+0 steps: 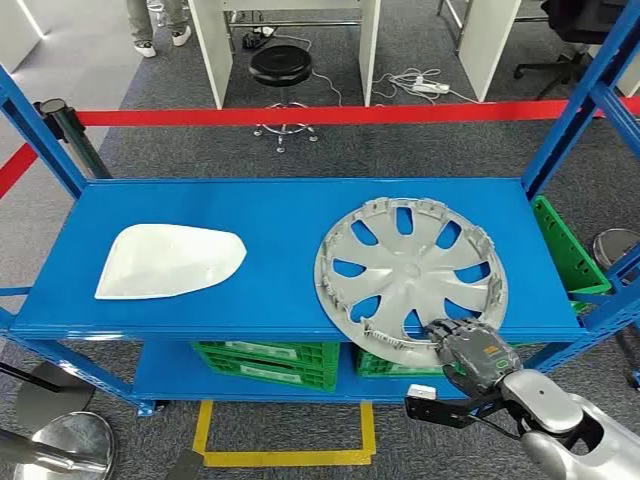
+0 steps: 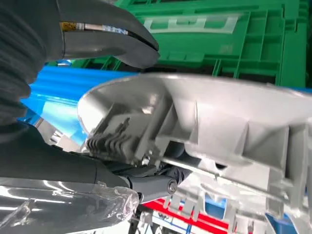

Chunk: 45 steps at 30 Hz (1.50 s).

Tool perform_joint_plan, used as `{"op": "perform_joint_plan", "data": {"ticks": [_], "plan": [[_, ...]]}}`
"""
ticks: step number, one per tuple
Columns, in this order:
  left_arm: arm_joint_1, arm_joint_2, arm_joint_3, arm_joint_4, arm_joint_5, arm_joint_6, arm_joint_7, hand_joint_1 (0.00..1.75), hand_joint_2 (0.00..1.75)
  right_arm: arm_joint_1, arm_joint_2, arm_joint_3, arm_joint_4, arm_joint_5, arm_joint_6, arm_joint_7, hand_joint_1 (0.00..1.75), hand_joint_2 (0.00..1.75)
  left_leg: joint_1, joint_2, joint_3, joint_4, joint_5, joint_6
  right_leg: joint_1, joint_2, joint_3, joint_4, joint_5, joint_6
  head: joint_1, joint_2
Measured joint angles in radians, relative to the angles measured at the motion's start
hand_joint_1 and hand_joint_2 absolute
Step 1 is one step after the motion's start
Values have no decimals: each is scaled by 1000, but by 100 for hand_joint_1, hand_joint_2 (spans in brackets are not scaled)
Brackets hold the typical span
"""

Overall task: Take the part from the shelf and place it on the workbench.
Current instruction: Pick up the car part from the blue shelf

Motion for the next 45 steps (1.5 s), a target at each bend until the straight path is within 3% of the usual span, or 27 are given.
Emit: {"op": "perform_joint_plan", "data": {"ticks": [3,4,6,8,12,14,16,17,18,19,21,23,26,28,31,32,33,34,36,37,39,42,43,45], "plan": [[5,1,1,0,-1,2,2,0,0,2,5,-4,0,6,0,2,122,175,3,0,-7,19,17,-5,-2,0,1,1,0,1,0,0],[6,1,2,0,-2,2,3,0,0,2,8,-7,0,9,0,3,128,175,6,0,14,-21,48,-7,-3,1,2,1,0,3,0,0],[6,1,3,0,-6,2,4,0,0,3,12,-14,0,16,-1,5,136,175,10,0,81,-155,111,-11,-4,1,3,5,-3,11,-1,0],[5,0,5,-1,-10,2,6,0,0,6,13,-24,1,25,-4,7,138,175,11,-2,120,-238,133,-3,-1,3,0,11,-6,24,-2,0],[7,-2,7,-2,-14,2,9,0,0,17,14,-35,2,36,-10,8,166,175,8,-2,120,-252,134,29,-4,4,-12,22,-16,44,1,0],[7,-3,11,-3,-18,2,10,0,0,28,15,-38,2,49,-20,9,175,175,8,0,118,-254,138,42,-6,3,-55,108,-67,49,5,0],[10,-4,18,-4,-22,2,14,0,0,46,20,-45,2,72,-44,12,175,175,3,0,114,-254,138,48,-6,3,-122,247,-127,50,7,0],[13,-4,22,-5,-25,3,16,0,0,56,23,-50,2,87,-59,15,175,175,1,-1,113,-254,138,49,-6,4,-145,291,-138,49,7,0],[16,-5,25,-7,-27,4,18,0,0,66,27,-57,-1,103,-74,20,175,175,-1,-1,113,-253,138,49,-6,4,-150,299,-129,48,7,0],[19,-6,28,-10,-30,5,20,0,0,76,30,-65,-6,120,-91,25,175,175,-3,-2,113,-253,137,50,-6,4,-134,264,-101,44,7,0],[24,-8,36,-20,-37,7,25,0,0,96,36,-88,-26,155,-130,38,175,175,-7,-3,115,-253,135,47,-3,3,-68,128,-36,34,7,0],[29,-11,45,-31,-44,8,32,0,0,111,43,-120,-55,187,-167,49,175,175,-11,-3,112,-250,134,40,0,3,-22,36,-10,28,6,0],[39,-12,58,-47,-54,8,40,0,0,136,52,-166,-96,220,-191,57,175,175,-10,-2,108,-247,132,24,1,3,-16,21,-11,22,6,0],[45,-13,67,-58,-61,8,44,0,0,155,57,-195,-120,235,-202,59,175,175,-9,-2,94,-212,103,13,-3,1,-12,14,-8,12,3,0],[50,-16,75,-67,-65,7,49,0,0,174,66,-229,-140,245,-214,62,175,175,-5,-2,11,-35,16,1,-4,-2,-11,12,-8,4,-2,0],[53,-17,77,-68,-66,7,50,0,0,180,69,-235,-144,247,-216,63,175,175,-4,-2,-13,14,4,0,-3,-1,-10,12,-8,3,-1,0],[55,-17,79,-69,-66,7,51,0,0,186,71,-241,-147,250,-217,64,175,175,-4,-2,-23,30,11,-1,-3,-1,-9,12,-9,3,-2,0],[58,-17,80,-70,-67,7,52,0,0,192,74,-246,-149,253,-219,65,175,175,-4,-2,-15,8,38,1,-2,0,-8,12,-9,3,-2,0],[59,-17,85,-74,-70,7,52,0,0,202,78,-258,-156,260,-227,68,175,175,-6,-2,41,-120,113,9,-1,1,-4,13,-12,5,-2,0],[59,-17,87,-76,-72,7,53,0,0,207,80,-265,-159,263,-232,69,175,175,-7,-2,69,-184,136,14,1,2,-4,15,-14,8,-1,0],[60,-17,93,-81,-78,7,55,0,0,215,83,-278,-166,271,-241,70,175,175,-10,-1,95,-245,147,23,4,2,-8,17,-16,17,0,0],[65,-19,99,-89,-82,8,57,0,0,224,87,-292,-173,276,-246,70,175,175,-8,0,96,-256,149,39,2,1,-16,24,-24,32,0,0],[66,-19,100,-91,-82,8,58,0,0,226,87,-297,-175,276,-247,70,175,175,-6,0,97,-260,152,45,1,2,-28,47,-40,37,3,0],[66,-20,102,-93,-84,8,58,0,0,229,89,-304,-177,277,-249,70,175,175,-4,1,98,-263,154,52,-1,3,-78,155,-98,44,8,0]]}}
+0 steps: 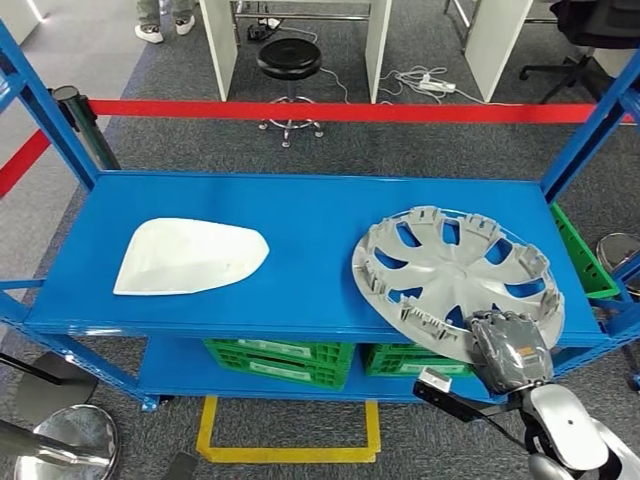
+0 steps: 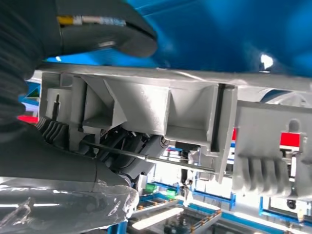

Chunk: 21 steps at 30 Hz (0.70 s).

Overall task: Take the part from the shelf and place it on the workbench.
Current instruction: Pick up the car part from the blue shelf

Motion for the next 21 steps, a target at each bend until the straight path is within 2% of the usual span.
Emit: {"op": "perform_joint_plan", "data": {"ticks": [1,2,3,4,6,8,9,11,13,14,16,17,18,19,20,21], "plan": [[1,0,1,-1,-3,0,1,0,0,3,2,-3,-1,2,-3,-1,175,175,0,0,0,0,0,1,-1,0,-33,70,-29,3,2,0],[2,-1,3,-2,-7,0,3,0,0,8,4,-6,-2,6,-10,-4,175,175,0,0,0,0,-1,1,-2,0,-60,123,-46,6,2,0],[4,-1,5,-3,-12,0,5,0,0,14,8,-10,-5,11,-24,-9,175,175,0,0,0,1,-1,1,-3,0,-73,145,-44,8,2,0],[7,-2,9,-6,-18,0,8,0,0,19,14,-18,-11,19,-47,-14,175,175,0,0,1,1,-2,0,-4,0,-67,127,-23,9,2,0],[15,-5,20,-14,-29,0,11,0,0,26,35,-40,-33,37,-132,-30,175,175,0,-1,4,3,-7,-7,-9,-1,-10,2,46,10,2,0],[23,-7,34,-24,-39,3,12,0,0,30,77,-69,-66,54,-250,-53,175,175,-3,-2,2,9,-11,-18,-9,1,44,-104,80,5,2,0],[28,-8,41,-29,-43,5,12,0,0,33,103,-81,-83,62,-305,-66,175,175,-5,-2,1,12,-12,-24,-8,3,54,-123,79,0,1,0],[37,-10,52,-37,-50,10,11,0,0,45,154,-96,-116,80,-388,-96,175,175,-5,-1,-2,13,-13,-33,-6,4,54,-123,78,-13,-1,0],[44,-13,61,-46,-59,14,10,0,0,53,205,-103,-147,88,-446,-141,175,175,-3,-1,-12,40,-36,-43,-7,3,55,-123,78,-26,-3,0],[46,-16,66,-50,-64,15,10,0,0,55,232,-108,-163,85,-466,-172,175,175,-2,-1,-29,80,-62,-48,-8,2,56,-124,78,-32,-5,0],[50,-23,75,-57,-78,19,13,0,0,62,296,-128,-194,62,-487,-260,175,175,-1,-1,-86,207,-125,-53,-5,-1,58,-124,75,-40,-7,0],[52,-26,79,-60,-85,21,16,0,0,66,331,-143,-206,46,-491,-306,175,175,-1,-1,-113,264,-144,-53,-2,-1,59,-124,74,-43,-7,0],[56,-28,82,-64,-90,21,18,0,0,70,366,-158,-217,31,-493,-347,175,175,-2,-1,-128,294,-145,-52,0,0,60,-124,73,-45,-7,0],[58,-31,86,-66,-94,22,19,0,0,72,397,-170,-225,19,-494,-376,175,175,-2,-1,-126,288,-126,-48,3,1,63,-124,72,-47,-8,0],[60,-32,89,-68,-98,21,20,0,0,72,422,-178,-231,11,-494,-390,175,175,-3,-1,-107,246,-91,-42,6,2,67,-124,71,-48,-8,0],[60,-33,92,-70,-101,21,20,0,0,69,443,-182,-234,6,-495,-396,175,175,-6,-2,-78,181,-51,-33,8,3,70,-124,69,-49,-8,0]]}}
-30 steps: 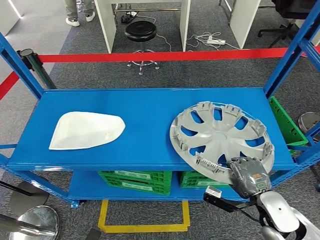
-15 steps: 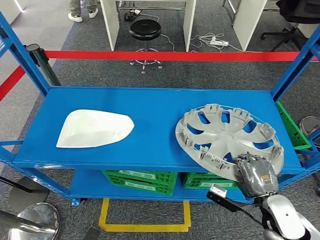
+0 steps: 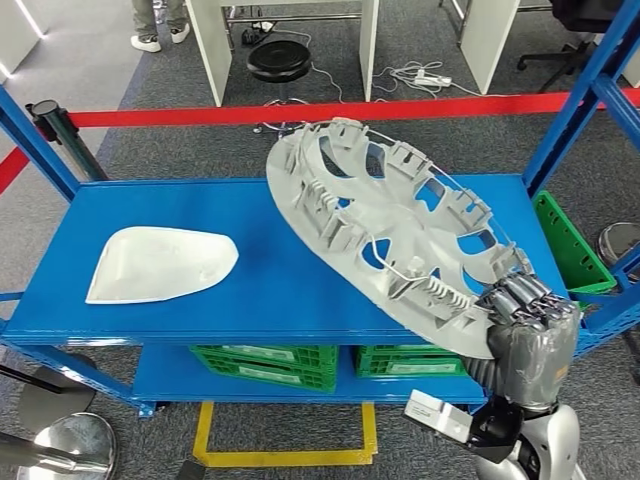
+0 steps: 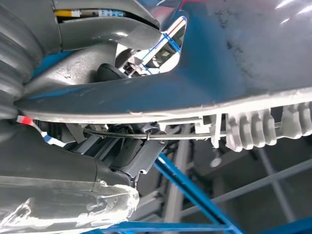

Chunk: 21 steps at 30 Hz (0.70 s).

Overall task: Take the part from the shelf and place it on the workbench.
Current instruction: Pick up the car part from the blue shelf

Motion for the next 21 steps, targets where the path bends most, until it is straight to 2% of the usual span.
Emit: {"op": "perform_joint_plan", "data": {"ticks": [1,3,6,7,8,10,11,12,13,14,15,16,17,18,21], "plan": [[-1,-1,3,-1,-2,-1,0,0,0,-5,14,-2,-1,-2,0,1,175,175,-3,0,28,-63,28,8,4,1,1,1,-2,1,0,0],[-6,-2,6,-3,-7,-4,0,0,0,-18,32,-3,-1,-2,0,9,175,175,-7,0,59,-142,46,17,8,1,-4,3,-3,5,1,0],[-9,-5,6,-4,-15,-12,-1,0,0,-45,44,0,6,21,0,33,175,175,-6,1,63,-162,44,20,8,0,-12,5,-4,18,2,0],[-11,-5,7,-4,-18,-16,-2,0,0,-58,45,3,11,35,0,45,175,175,-3,1,64,-167,46,23,7,0,-20,21,-16,23,3,0],[-14,-6,7,-4,-20,-22,-4,0,0,-74,46,9,16,50,0,59,175,175,0,2,66,-171,49,26,6,0,-38,56,-37,28,6,0],[-21,-7,7,-4,-22,-37,-12,0,0,-105,46,29,31,80,0,90,175,175,2,2,66,-172,50,29,1,0,-97,180,-98,37,9,0],[-24,-8,8,-4,-22,-46,-17,0,0,-118,46,43,40,92,0,105,175,175,2,2,66,-172,50,29,-1,0,-127,241,-119,40,9,0],[-26,-8,8,-4,-20,-53,-22,0,0,-129,46,55,47,100,0,115,175,175,2,2,66,-172,50,29,-3,0,-145,275,-123,43,9,0],[-27,-8,8,-4,-19,-60,-27,0,44,-138,46,67,55,105,0,123,175,175,2,2,67,-171,49,29,-4,0,-145,272,-108,45,10,0],[-28,-8,8,-4,-17,-67,-34,0,87,-147,46,78,61,107,0,129,175,175,3,1,69,-171,48,27,-6,-1,-127,230,-76,46,10,0],[-28,-8,7,-4,-15,-76,-42,0,131,-155,45,89,67,109,0,135,175,175,3,1,71,-170,47,25,-7,-1,-95,161,-37,45,10,0],[-30,-5,7,-3,-14,-85,-51,0,175,-165,45,102,73,109,0,140,175,175,2,0,71,-169,45,21,-7,-2,-61,94,-10,44,10,0],[-32,-2,7,-2,-14,-96,-61,0,175,-174,45,117,79,109,0,146,175,175,0,0,70,-167,45,16,-7,-2,-36,43,6,41,9,0],[-35,3,6,1,-14,-105,-69,0,175,-181,45,131,85,109,0,151,175,175,-1,0,67,-164,45,11,-5,-1,-22,15,9,37,8,0],[-42,14,3,11,-13,-128,-85,0,175,-188,45,163,103,108,0,167,175,175,1,-1,61,-161,46,-4,-3,1,-20,7,7,21,6,0]]}}
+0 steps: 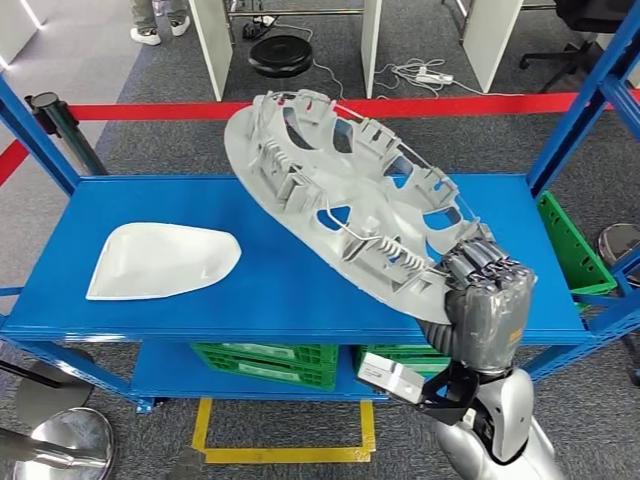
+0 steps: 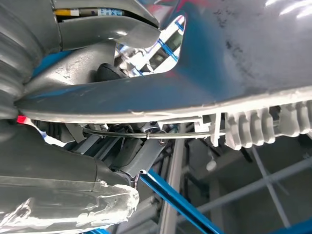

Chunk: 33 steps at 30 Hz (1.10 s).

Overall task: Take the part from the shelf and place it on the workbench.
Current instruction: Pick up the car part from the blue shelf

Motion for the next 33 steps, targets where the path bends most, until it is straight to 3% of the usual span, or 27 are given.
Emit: {"op": "perform_joint_plan", "data": {"ticks": [2,5,6,7,8,10,11,13,16,18,20,21,22,23,25,27,31,33], "plan": [[-2,5,-1,5,5,-5,-5,0,175,-4,0,15,11,-1,0,10,175,175,2,0,-16,38,-29,-10,-3,-1,2,-3,3,-12,-4,0],[-5,3,-1,10,9,25,10,0,175,-12,0,35,24,-1,0,20,175,175,6,0,-99,215,-114,-20,-2,-3,2,-4,3,-23,-9,0],[-5,0,-1,11,8,43,24,0,175,-12,0,40,26,-1,0,23,175,175,6,0,-121,260,-124,-20,-1,-2,2,-4,3,-23,-9,0],[-4,-2,-1,11,6,60,39,0,175,-11,0,43,28,-1,0,25,175,175,6,0,-129,273,-115,-18,0,-2,3,-4,3,-24,-9,0],[-3,-4,-1,11,3,74,52,0,175,-10,0,46,30,0,0,29,175,175,6,0,-119,248,-88,-14,1,-1,5,-4,2,-24,-9,0],[-2,-7,-1,9,-1,92,66,0,175,-9,0,50,31,2,0,35,175,175,3,0,-65,129,-19,-2,4,1,7,-4,2,-23,-9,0],[-2,-8,-1,8,-1,97,70,0,175,-9,0,51,32,4,0,37,175,175,1,0,-38,70,1,4,7,2,7,-3,0,-20,-8,0],[0,-10,-1,4,-2,108,76,0,175,-7,0,53,32,7,-1,39,175,175,-3,1,-14,13,7,11,9,2,2,-2,0,-13,-8,0],[7,-14,-1,-4,-7,124,85,0,175,1,0,54,31,9,-1,40,175,175,0,2,-10,-1,10,20,7,0,-6,6,-9,2,-7,0],[10,-16,-1,-10,-13,133,90,0,175,7,0,54,31,10,-2,38,175,175,5,3,-8,-8,14,28,5,-1,-39,78,-55,12,-3,0],[10,-17,-1,-13,-16,139,94,0,175,15,0,53,30,10,-2,34,175,175,4,3,-8,-8,15,31,3,-1,-99,210,-118,19,0,0],[11,-17,-1,-13,-18,141,97,0,175,21,0,51,30,10,-2,30,175,175,4,3,-8,-7,15,31,2,-1,-121,259,-134,22,0,0],[12,-18,-1,-14,-20,144,100,0,175,27,0,48,30,10,-2,26,175,175,4,3,-8,-7,15,31,2,-1,-128,273,-130,23,0,0],[14,-18,-1,-16,-22,147,103,0,175,34,0,43,30,10,-2,21,175,175,4,3,-8,-6,15,31,1,-1,-114,247,-107,23,0,0],[17,-20,-1,-20,-25,153,108,0,175,42,0,34,27,10,-2,13,175,175,4,2,-7,-3,15,29,0,-2,-48,114,-41,20,0,0],[18,-20,-1,-24,-28,156,112,0,175,47,1,25,21,10,-2,6,175,175,-1,1,-13,3,16,21,1,-2,2,14,-8,13,-1,0],[27,-18,-3,-37,-31,162,121,0,175,75,9,-4,4,9,-3,-19,175,175,-1,0,-22,11,13,0,1,-1,6,-4,5,-8,-2,0],[33,-17,-4,-46,-32,166,126,0,175,88,18,-23,-6,6,-3,-35,175,175,2,0,-45,73,-41,-10,-4,-4,-1,-9,15,-22,-6,0]]}}
